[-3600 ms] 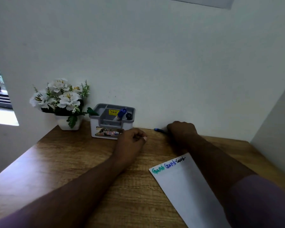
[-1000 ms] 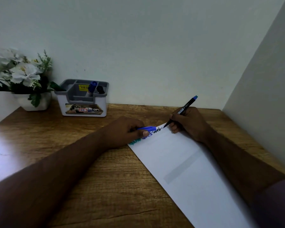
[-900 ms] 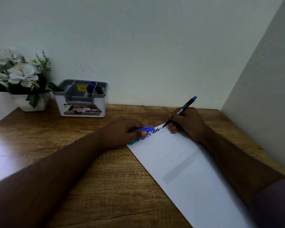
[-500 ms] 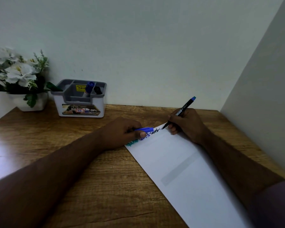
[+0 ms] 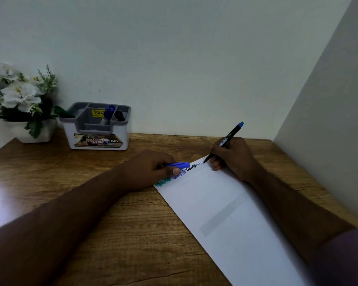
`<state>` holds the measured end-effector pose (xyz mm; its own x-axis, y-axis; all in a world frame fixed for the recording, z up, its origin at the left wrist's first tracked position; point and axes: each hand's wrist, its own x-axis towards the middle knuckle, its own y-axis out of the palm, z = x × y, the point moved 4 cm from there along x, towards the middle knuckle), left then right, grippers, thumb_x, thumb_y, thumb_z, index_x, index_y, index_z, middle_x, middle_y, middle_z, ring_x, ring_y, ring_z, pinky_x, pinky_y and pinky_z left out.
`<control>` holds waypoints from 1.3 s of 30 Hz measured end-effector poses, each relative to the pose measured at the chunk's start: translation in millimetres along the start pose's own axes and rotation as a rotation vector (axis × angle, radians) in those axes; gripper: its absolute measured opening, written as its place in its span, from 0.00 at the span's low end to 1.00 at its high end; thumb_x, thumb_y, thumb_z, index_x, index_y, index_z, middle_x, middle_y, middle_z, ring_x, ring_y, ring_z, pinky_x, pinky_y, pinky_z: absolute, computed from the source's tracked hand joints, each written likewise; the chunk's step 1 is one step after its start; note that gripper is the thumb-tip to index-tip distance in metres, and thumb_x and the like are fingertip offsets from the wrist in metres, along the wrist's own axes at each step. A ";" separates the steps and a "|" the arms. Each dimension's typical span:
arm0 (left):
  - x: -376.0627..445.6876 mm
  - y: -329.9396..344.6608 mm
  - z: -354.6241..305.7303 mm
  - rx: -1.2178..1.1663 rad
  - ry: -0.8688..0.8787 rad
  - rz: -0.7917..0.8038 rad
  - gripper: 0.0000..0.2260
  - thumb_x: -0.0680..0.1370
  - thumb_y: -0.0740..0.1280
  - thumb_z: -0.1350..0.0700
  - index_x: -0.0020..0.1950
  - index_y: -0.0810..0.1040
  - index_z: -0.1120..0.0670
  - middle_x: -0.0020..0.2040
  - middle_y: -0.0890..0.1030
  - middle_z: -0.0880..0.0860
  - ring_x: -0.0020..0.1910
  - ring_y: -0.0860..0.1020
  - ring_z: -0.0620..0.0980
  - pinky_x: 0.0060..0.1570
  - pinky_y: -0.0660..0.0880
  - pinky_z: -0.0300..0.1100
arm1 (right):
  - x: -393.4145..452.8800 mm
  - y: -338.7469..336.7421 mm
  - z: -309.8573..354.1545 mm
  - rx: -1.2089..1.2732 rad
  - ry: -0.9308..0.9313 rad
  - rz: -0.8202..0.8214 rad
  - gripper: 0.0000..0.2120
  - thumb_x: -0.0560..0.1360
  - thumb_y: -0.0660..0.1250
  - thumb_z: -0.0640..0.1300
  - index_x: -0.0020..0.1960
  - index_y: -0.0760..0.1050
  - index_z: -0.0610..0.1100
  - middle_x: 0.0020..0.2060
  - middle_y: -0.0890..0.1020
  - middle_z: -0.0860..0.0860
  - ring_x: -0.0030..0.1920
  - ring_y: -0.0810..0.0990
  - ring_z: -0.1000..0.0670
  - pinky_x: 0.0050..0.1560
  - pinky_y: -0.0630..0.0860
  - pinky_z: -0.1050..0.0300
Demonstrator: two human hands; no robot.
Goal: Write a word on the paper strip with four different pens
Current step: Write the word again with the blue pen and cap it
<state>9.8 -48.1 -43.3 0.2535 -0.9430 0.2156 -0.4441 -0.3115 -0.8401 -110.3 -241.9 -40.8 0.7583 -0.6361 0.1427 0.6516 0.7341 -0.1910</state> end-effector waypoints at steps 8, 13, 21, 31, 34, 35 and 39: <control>0.0 -0.5 -3.2 -0.008 -0.008 0.006 0.25 0.74 0.56 0.33 0.53 0.81 0.50 0.47 0.83 0.52 0.45 0.79 0.48 0.44 0.74 0.48 | -2.1 -2.8 2.4 -0.031 -0.005 -0.045 0.08 0.75 0.64 0.32 0.37 0.74 0.34 0.23 0.79 0.44 0.21 0.77 0.48 0.25 0.78 0.56; -0.7 -2.0 -5.7 -0.013 -0.020 0.004 0.24 0.73 0.57 0.36 0.54 0.81 0.51 0.47 0.83 0.51 0.43 0.79 0.46 0.39 0.72 0.41 | -1.4 -3.7 1.5 -0.036 -0.007 -0.065 0.10 0.75 0.64 0.32 0.35 0.74 0.36 0.25 0.79 0.41 0.21 0.77 0.48 0.25 0.78 0.56; -1.4 -2.6 -5.7 -0.004 -0.018 0.023 0.26 0.73 0.58 0.34 0.56 0.81 0.52 0.50 0.83 0.53 0.46 0.79 0.49 0.45 0.74 0.46 | -1.0 -4.2 0.1 -0.041 0.001 -0.075 0.09 0.75 0.65 0.33 0.36 0.74 0.36 0.24 0.79 0.42 0.21 0.77 0.48 0.25 0.77 0.56; -1.8 -2.8 -2.4 -0.029 -0.005 0.013 0.24 0.74 0.58 0.35 0.55 0.81 0.50 0.49 0.84 0.52 0.45 0.79 0.45 0.41 0.73 0.41 | -4.9 1.5 2.7 -0.120 -0.076 -0.019 0.09 0.75 0.66 0.34 0.37 0.76 0.34 0.24 0.79 0.44 0.21 0.74 0.50 0.24 0.73 0.59; -0.9 -2.3 -3.1 -0.021 -0.006 0.017 0.22 0.75 0.59 0.37 0.55 0.81 0.51 0.50 0.84 0.52 0.46 0.79 0.47 0.43 0.72 0.42 | -1.8 -6.9 0.1 -0.122 -0.068 -0.138 0.10 0.74 0.64 0.33 0.34 0.75 0.36 0.26 0.79 0.41 0.22 0.75 0.48 0.27 0.75 0.55; -0.8 -2.2 -3.8 -0.018 -0.008 0.018 0.22 0.75 0.60 0.37 0.56 0.81 0.51 0.50 0.84 0.52 0.46 0.79 0.47 0.43 0.72 0.42 | -1.6 -7.5 0.3 -0.114 -0.065 -0.146 0.10 0.74 0.64 0.33 0.34 0.75 0.37 0.26 0.79 0.41 0.22 0.75 0.48 0.27 0.75 0.55; -0.8 -2.6 -5.3 -0.017 -0.016 0.031 0.24 0.73 0.58 0.35 0.56 0.81 0.50 0.49 0.84 0.51 0.46 0.80 0.46 0.45 0.76 0.48 | -2.4 -4.2 2.0 -0.025 -0.082 -0.097 0.09 0.76 0.63 0.32 0.37 0.76 0.34 0.27 0.79 0.41 0.22 0.76 0.50 0.24 0.76 0.57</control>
<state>6.2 -47.2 -38.7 0.2531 -0.9502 0.1819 -0.4668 -0.2846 -0.8373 -114.8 -243.0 -38.3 0.6909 -0.6819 0.2402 0.7225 0.6630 -0.1959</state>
